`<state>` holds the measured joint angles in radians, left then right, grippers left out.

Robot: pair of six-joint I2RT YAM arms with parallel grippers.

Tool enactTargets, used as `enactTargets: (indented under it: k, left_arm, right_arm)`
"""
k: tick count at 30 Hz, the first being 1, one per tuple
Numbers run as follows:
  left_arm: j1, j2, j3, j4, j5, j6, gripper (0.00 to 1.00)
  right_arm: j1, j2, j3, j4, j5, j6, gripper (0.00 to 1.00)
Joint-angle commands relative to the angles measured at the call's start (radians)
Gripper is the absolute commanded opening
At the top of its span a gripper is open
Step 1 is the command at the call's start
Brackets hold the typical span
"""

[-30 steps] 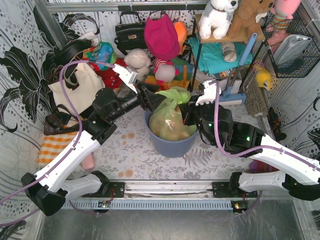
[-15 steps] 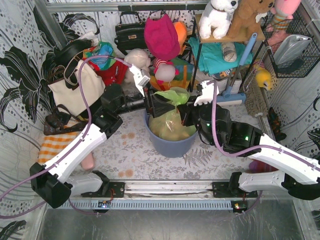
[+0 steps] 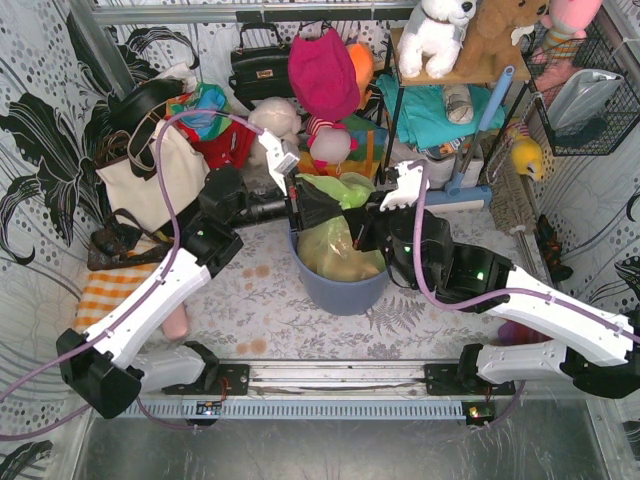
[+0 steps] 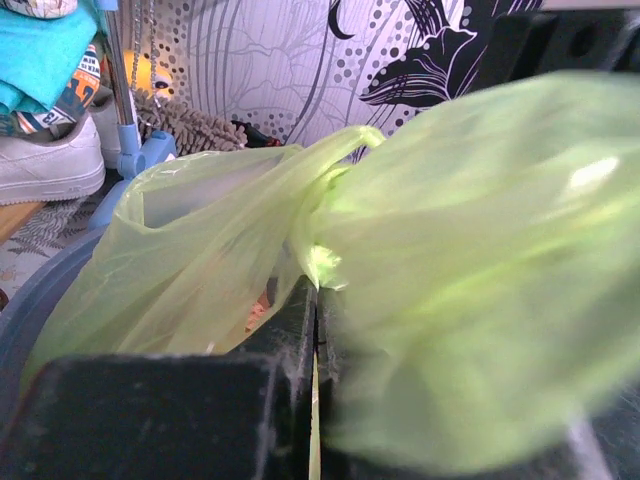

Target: Tie the trash bag

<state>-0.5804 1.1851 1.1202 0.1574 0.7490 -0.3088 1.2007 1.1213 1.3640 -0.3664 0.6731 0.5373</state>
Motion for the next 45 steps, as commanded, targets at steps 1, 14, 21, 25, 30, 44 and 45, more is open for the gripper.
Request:
enactTargets:
  k: [1,14,21,25,30,44,45]
  left_arm:
    - [0.008,-0.060,0.023,-0.008,0.018,0.017,0.02]
    - [0.007,-0.119,-0.015,-0.073,0.033,-0.034,0.01]
    - [0.008,-0.146,-0.060,-0.110,0.035,-0.054,0.01]
    - [0.006,-0.153,-0.086,-0.104,0.056,-0.083,0.01]
    - [0.005,-0.158,-0.121,-0.047,0.093,-0.136,0.01]
    - [-0.026,-0.147,-0.163,0.133,0.208,-0.259,0.02]
    - [-0.031,-0.146,-0.162,0.141,0.215,-0.264,0.02]
  right_arm:
    - [0.005,0.010,-0.053,0.117,0.019,0.040,0.00]
    - [0.005,-0.073,-0.278,0.456,0.119,-0.019,0.00]
    - [0.005,-0.110,-0.387,0.682,0.105,-0.112,0.00]
    - [0.006,-0.118,-0.445,0.830,0.081,-0.164,0.00]
    - [0.005,-0.116,-0.512,0.994,0.019,-0.221,0.00]
    - [0.005,-0.060,-0.656,1.367,-0.102,-0.362,0.00]
    - [0.005,-0.052,-0.661,1.387,-0.096,-0.372,0.00]
